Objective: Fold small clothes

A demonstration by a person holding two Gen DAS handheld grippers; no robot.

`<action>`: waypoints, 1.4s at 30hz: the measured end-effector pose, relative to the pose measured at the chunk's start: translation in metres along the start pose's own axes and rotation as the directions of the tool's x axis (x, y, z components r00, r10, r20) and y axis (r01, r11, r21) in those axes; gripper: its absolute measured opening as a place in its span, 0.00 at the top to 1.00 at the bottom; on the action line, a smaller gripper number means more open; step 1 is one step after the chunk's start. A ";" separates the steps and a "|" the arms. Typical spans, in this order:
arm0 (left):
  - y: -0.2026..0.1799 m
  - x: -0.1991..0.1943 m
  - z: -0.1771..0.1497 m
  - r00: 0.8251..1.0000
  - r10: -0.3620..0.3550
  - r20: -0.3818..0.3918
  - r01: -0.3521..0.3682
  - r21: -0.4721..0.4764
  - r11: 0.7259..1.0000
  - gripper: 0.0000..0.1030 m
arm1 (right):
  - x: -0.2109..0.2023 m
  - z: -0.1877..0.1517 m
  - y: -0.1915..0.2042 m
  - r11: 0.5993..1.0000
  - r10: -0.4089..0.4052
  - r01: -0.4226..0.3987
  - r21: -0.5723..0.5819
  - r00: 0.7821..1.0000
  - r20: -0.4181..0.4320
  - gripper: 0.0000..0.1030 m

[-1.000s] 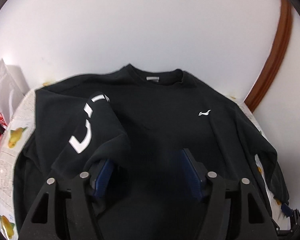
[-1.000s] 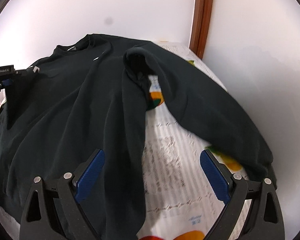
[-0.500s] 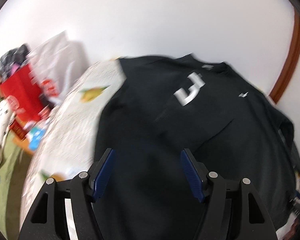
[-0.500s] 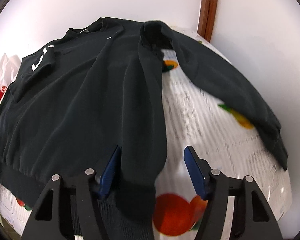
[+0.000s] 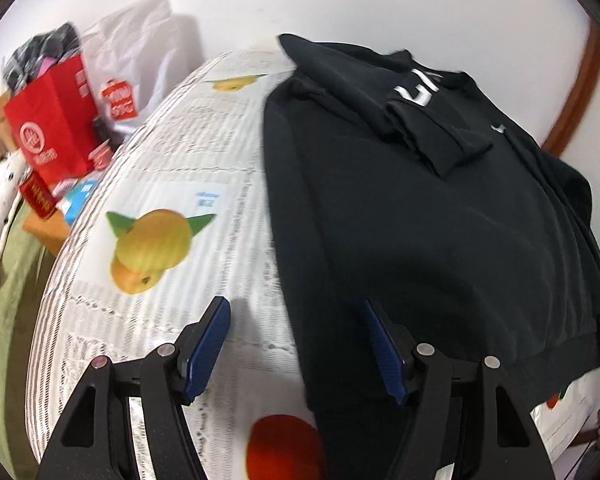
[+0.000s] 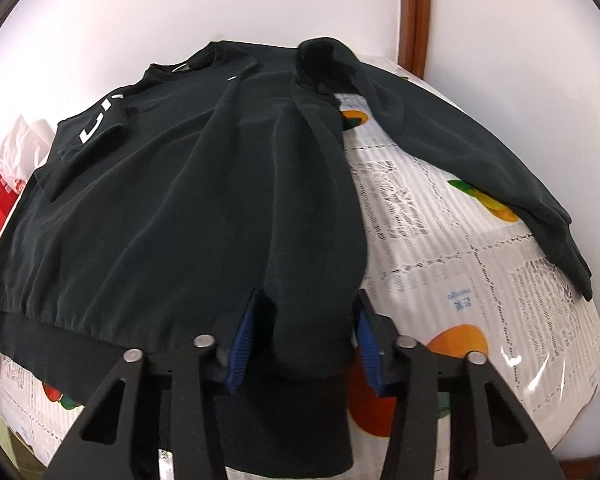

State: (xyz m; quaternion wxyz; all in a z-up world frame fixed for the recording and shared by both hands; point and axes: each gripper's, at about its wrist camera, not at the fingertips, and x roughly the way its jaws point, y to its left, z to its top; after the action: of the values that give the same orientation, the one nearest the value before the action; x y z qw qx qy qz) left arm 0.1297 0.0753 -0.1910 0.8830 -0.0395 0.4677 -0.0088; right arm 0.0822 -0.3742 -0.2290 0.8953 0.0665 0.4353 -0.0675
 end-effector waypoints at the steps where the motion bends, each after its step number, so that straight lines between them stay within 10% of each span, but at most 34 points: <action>1: -0.003 0.000 -0.001 1.000 0.000 0.003 -0.001 0.010 1.000 0.42 | 0.000 0.000 0.001 1.000 0.003 -0.003 -0.008 1.000 0.001 0.66; 5: -0.007 -0.001 0.000 0.999 -0.031 0.011 0.030 0.021 0.999 0.92 | -0.003 0.001 0.003 0.999 0.000 0.000 -0.032 1.000 0.004 0.85; 11: 0.008 -0.010 -0.005 0.997 -0.075 -0.006 0.075 -0.030 0.997 0.94 | -0.012 -0.006 -0.002 1.000 0.017 -0.017 -0.019 1.000 -0.008 0.90; 24: 0.018 -0.035 -0.029 0.997 -0.065 -0.040 0.064 -0.033 0.997 0.93 | -0.030 -0.023 0.008 0.998 0.019 -0.022 -0.062 0.999 -0.035 0.89; 27: 0.021 -0.038 -0.025 0.996 -0.065 -0.053 0.062 -0.056 0.997 0.86 | -0.032 -0.008 0.007 0.998 -0.015 0.013 -0.060 0.999 -0.039 0.79; 31: 0.022 -0.043 -0.011 1.000 -0.008 -0.014 0.007 -0.056 0.998 0.51 | -0.046 0.026 0.016 0.997 -0.050 0.053 -0.060 0.997 0.050 0.45; 42: 0.039 -0.030 0.053 0.998 0.044 0.048 -0.040 -0.086 0.995 0.45 | -0.002 0.136 0.170 0.957 0.149 -0.127 -0.262 0.987 0.065 0.32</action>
State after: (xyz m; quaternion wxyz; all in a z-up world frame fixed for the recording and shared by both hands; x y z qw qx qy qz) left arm 0.1555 0.1194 -0.1394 0.8918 -0.0675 0.4463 0.0307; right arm 0.2161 -0.2311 -0.1339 0.9164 -0.0226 0.3965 0.0493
